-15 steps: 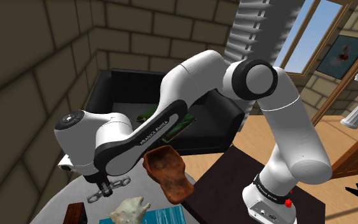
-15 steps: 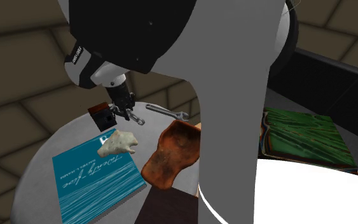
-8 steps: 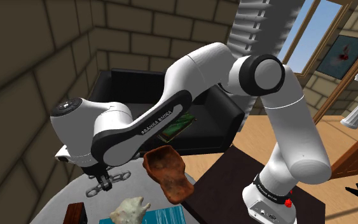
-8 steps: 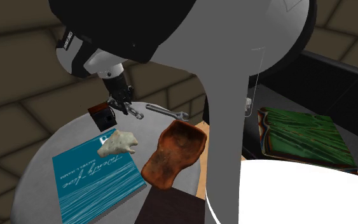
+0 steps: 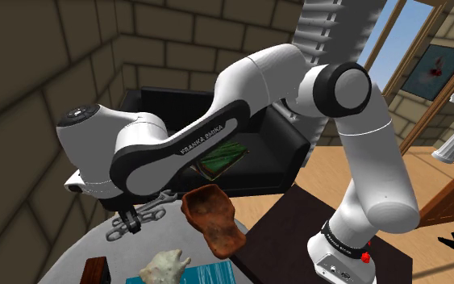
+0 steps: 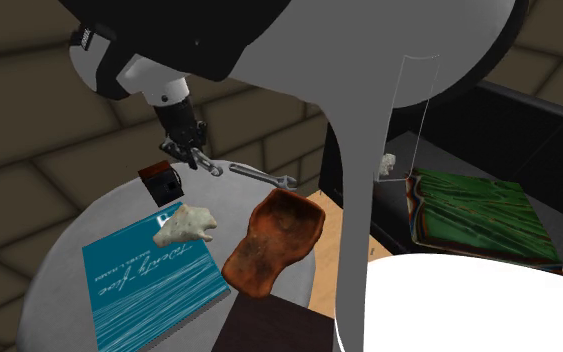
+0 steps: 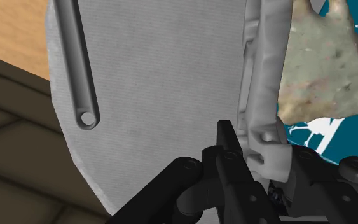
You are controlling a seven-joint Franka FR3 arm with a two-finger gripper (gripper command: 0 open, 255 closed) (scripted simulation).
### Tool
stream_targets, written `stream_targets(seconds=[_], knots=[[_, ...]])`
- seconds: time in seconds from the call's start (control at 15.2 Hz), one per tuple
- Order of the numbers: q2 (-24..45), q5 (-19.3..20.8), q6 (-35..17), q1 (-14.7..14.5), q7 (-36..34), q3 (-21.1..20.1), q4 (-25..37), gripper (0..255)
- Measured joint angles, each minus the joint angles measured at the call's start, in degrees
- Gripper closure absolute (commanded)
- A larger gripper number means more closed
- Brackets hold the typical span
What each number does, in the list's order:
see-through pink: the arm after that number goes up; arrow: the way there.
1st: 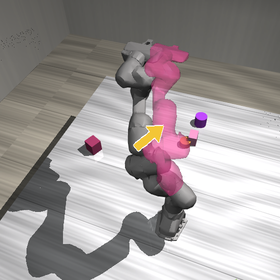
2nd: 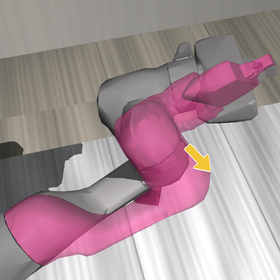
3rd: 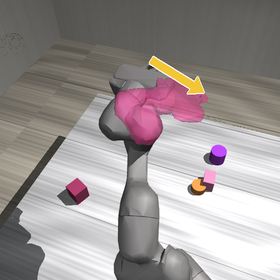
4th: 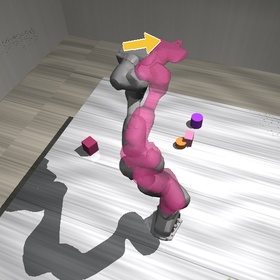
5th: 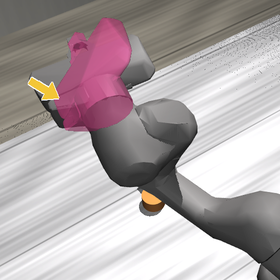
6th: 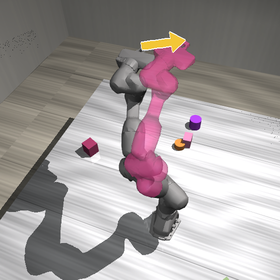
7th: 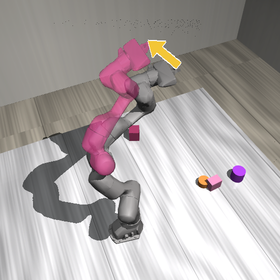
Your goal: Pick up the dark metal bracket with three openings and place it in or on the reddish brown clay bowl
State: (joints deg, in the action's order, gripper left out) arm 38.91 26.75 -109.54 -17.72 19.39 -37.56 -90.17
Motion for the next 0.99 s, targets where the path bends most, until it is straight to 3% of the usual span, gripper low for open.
stream_targets(seconds=[0.33,0.99], knots=[[-2.6,-1.3,1.5,1.2,0.8,-1.0,-0.8,255],[-22.7,-9.6,-10.5,16.9,9.0,-5.5,-29.1,255]])
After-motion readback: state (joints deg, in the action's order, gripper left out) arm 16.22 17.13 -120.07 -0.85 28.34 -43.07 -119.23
